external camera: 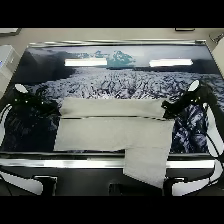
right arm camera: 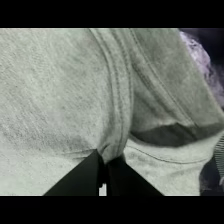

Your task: Fold the clothes and pants, and hang the long-sleeved shirts on hangers.

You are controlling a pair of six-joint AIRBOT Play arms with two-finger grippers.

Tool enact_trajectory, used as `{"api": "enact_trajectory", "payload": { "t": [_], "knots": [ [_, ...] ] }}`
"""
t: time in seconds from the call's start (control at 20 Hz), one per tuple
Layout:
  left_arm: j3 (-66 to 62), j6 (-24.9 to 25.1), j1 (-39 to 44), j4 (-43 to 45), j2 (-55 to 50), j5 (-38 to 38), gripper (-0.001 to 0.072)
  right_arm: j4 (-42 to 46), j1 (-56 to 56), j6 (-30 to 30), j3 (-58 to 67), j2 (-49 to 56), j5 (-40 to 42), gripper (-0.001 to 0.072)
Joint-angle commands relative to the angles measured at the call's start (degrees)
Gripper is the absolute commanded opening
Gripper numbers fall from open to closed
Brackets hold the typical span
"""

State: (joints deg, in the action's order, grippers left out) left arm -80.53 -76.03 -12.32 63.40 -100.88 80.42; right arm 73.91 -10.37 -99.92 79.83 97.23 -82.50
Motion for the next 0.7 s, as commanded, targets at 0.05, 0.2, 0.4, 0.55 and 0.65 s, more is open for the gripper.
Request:
{"api": "enact_trajectory", "payload": {
  "t": [0.05, 0.2, 0.4, 0.55, 0.65],
  "knots": [
    [0.33, -0.04, -0.17, 0.24, 0.02, 1.25, 0.0200, -0.20, -0.02, -1.88, -0.26, 0.11, 1.05, 0.0093],
    [-1.88, 0.48, -2.14, 2.56, 0.66, 8.46, 0.0448, 0.50, -1.09, 1.46, 2.91, -1.66, -2.47, 0.0577],
    [1.09, -1.55, -9.35, 5.79, 6.45, 12.11, 0.0538, 1.11, -10.05, 2.36, 4.52, -7.23, -8.46, 0.0606],
    [18.34, 1.11, -11.32, 5.62, 13.79, 7.30, 0.0535, 5.99, -12.72, 6.54, -0.17, -10.67, -13.05, 0.0606],
    [31.45, 6.40, -11.96, 4.24, 18.99, 2.89, 0.0509, 6.43, -12.59, 8.72, -3.74, -12.59, -12.26, 0.0606]
  ]
}}
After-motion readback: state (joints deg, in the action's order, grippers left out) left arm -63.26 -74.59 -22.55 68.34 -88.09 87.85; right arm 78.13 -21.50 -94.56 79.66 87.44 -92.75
